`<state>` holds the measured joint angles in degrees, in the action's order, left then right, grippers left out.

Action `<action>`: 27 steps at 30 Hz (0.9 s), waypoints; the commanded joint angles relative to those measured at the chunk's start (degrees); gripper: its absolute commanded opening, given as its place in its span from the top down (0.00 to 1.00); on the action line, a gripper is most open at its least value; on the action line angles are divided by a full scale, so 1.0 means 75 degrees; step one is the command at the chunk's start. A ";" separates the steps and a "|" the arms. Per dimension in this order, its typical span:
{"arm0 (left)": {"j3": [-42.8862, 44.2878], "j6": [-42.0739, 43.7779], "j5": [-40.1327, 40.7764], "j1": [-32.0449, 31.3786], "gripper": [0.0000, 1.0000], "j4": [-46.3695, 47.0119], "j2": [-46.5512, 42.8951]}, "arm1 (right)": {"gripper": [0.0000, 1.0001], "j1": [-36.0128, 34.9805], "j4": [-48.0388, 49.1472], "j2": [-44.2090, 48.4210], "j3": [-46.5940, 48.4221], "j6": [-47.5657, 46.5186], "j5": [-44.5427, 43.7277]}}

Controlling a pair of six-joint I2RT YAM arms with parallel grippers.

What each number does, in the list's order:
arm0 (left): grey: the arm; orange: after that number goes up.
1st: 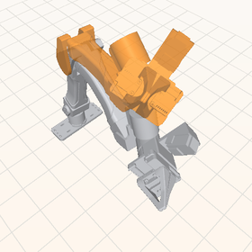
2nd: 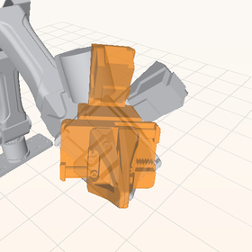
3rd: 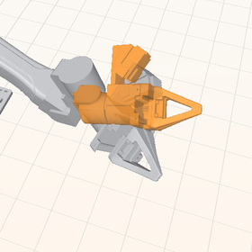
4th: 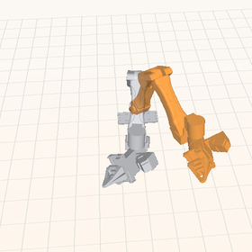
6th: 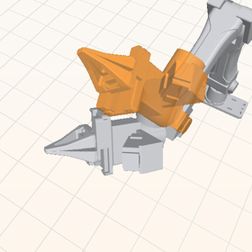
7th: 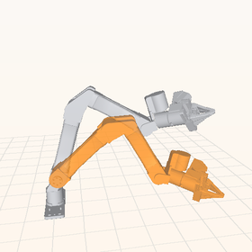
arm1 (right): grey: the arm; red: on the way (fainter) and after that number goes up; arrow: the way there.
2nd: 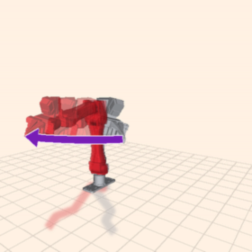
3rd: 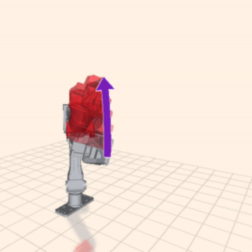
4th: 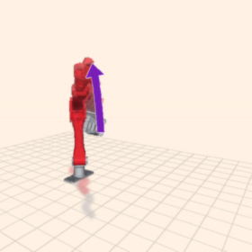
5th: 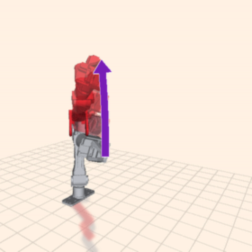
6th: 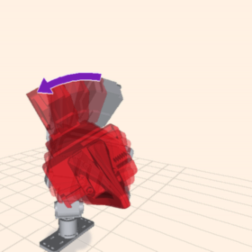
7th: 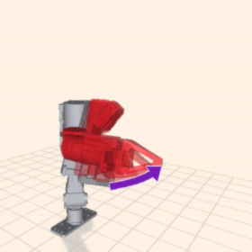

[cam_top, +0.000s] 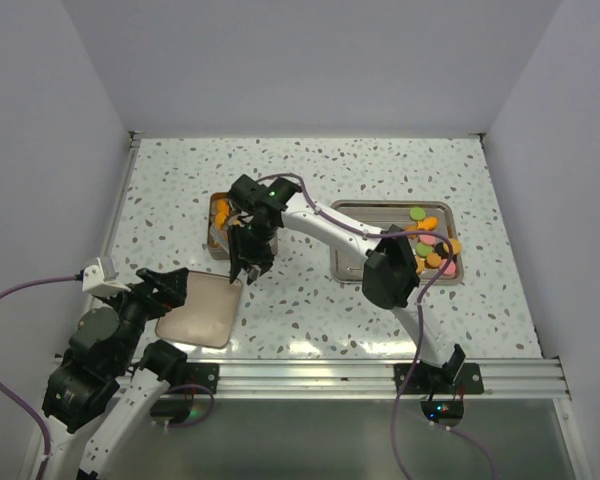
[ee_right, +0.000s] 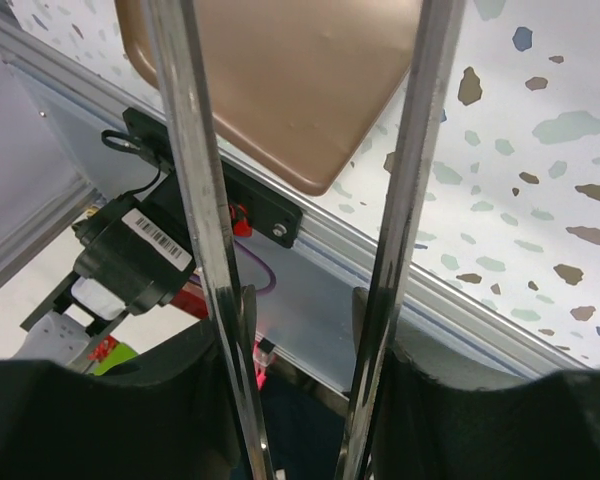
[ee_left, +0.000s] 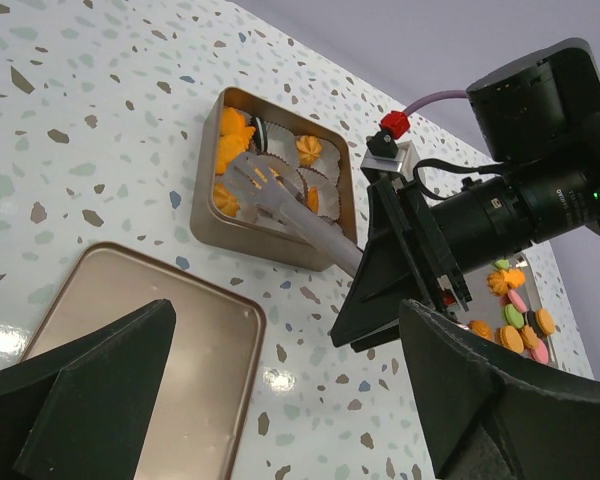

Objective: Pack the cookies

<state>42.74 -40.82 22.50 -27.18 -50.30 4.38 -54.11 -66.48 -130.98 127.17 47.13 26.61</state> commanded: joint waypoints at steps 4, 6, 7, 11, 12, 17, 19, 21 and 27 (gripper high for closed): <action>-0.0015 0.0146 -0.0035 -0.0044 0.00 0.0297 0.0037 | 0.53 -0.0051 0.0145 0.0038 0.0282 0.0079 0.0178; -0.0015 0.0146 -0.0047 -0.0044 0.00 0.0297 0.0037 | 0.53 -0.0051 0.0110 0.0073 0.0386 0.0090 0.0167; -0.0015 0.0146 -0.0047 -0.0044 0.00 0.0297 0.0037 | 0.53 -0.0051 0.0075 0.0085 0.0445 0.0102 0.0144; -0.0015 0.0146 -0.0035 -0.0044 0.00 0.0297 0.0002 | 0.53 -0.0051 -0.0170 0.0248 0.0855 0.0149 0.0120; -0.0015 0.0146 -0.0024 -0.0032 0.00 0.0285 0.0002 | 0.53 -0.0051 -0.0241 0.0284 0.1088 0.0161 0.0085; -0.0015 0.0146 -0.0024 -0.0044 0.00 0.0285 0.0002 | 0.54 0.0136 -0.0546 0.1019 0.0707 -0.0072 -0.0161; -0.0015 0.0134 -0.0035 -0.0044 0.00 0.0285 -0.0022 | 0.55 0.0439 -0.0570 0.1442 0.0144 -0.0295 -0.0453; -0.0015 0.0134 -0.0024 -0.0044 0.00 0.0274 -0.0034 | 0.55 0.0767 -0.0605 0.2273 -0.0910 -0.0460 -0.0676; -0.0015 0.0157 -0.0070 -0.0044 0.00 0.0297 -0.0010 | 0.55 0.2898 -0.1447 0.4370 -0.2916 -0.1303 -0.1601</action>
<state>42.74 -40.82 22.48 -27.18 -50.30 4.38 -39.53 -71.64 -106.43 108.38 42.19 20.43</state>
